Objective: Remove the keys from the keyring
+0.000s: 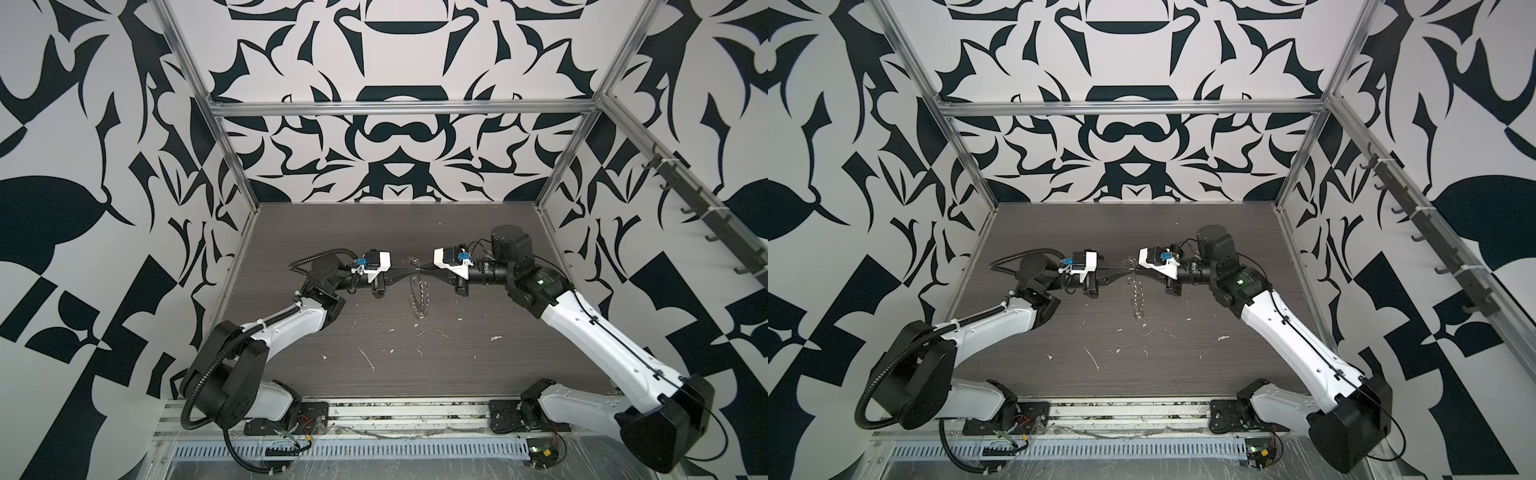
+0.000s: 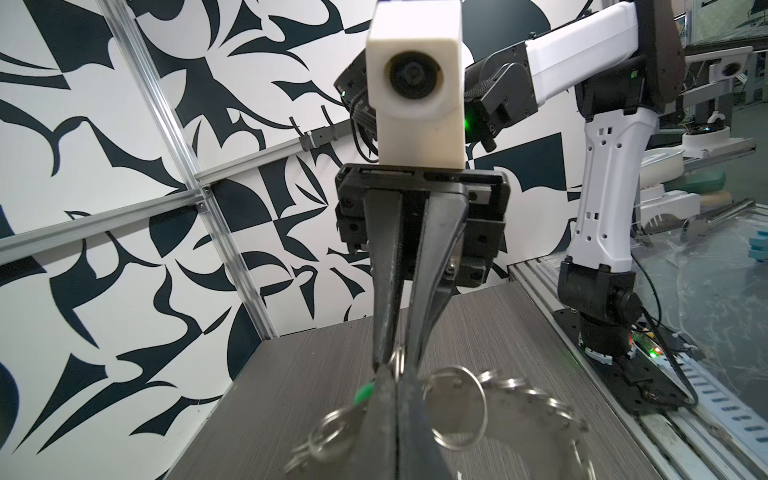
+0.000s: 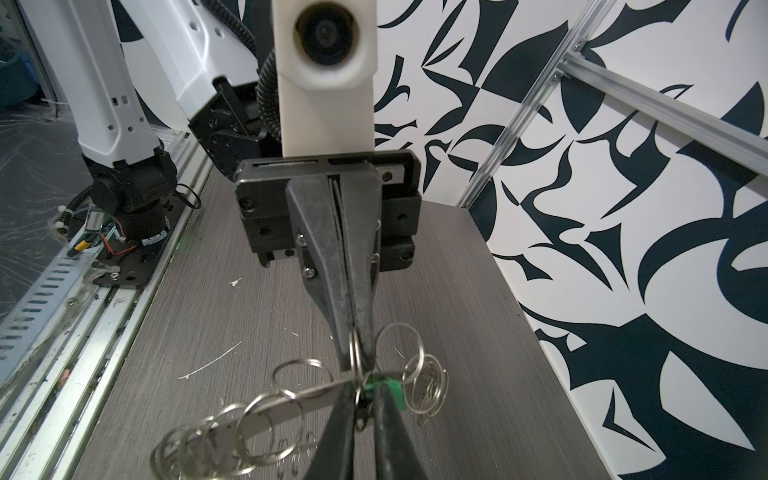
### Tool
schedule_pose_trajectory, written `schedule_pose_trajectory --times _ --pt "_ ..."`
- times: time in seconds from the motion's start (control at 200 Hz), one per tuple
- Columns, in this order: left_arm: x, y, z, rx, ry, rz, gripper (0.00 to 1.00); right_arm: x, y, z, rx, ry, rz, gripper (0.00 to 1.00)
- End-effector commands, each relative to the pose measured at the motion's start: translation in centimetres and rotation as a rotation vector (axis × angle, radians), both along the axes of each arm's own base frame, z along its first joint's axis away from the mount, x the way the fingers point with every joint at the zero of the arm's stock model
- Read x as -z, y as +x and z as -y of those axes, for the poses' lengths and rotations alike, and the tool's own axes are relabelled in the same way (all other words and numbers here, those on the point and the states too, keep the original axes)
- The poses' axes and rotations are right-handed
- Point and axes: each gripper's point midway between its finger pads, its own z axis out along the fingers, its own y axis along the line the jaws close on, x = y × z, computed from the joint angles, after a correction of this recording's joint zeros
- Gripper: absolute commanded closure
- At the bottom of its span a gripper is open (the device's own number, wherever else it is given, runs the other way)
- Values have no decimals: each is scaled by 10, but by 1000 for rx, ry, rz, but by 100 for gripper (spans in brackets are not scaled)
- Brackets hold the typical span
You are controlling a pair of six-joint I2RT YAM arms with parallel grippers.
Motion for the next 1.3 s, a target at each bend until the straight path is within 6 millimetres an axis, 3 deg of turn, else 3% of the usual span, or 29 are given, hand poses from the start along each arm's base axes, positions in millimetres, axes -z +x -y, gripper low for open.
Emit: schedule_pose_trajectory --times 0.0,0.16,0.28,0.435,0.525,0.615,0.965,1.295 --pt "-7 -5 -1 22 -22 52 100 -29 -5 -3 -33 55 55 84" --pt "-7 -4 0 23 -21 54 100 -27 -7 -4 -43 47 45 85" --pt "-9 -5 -1 24 -26 58 100 -22 -7 -4 -52 31 33 100" --pt "-7 -2 -2 8 -23 44 100 -23 -7 -2 -45 13 51 100" --pt "-6 3 -8 -17 -19 28 76 -25 -7 -1 -42 -4 61 100" --pt "-6 6 -16 -40 -12 14 69 -22 -5 2 -37 -61 65 100" --pt "-2 10 -20 -65 107 -41 70 -7 5 1 3 -264 144 100" --pt "-1 16 -10 -29 127 -86 73 -14 6 -4 7 -321 174 100"
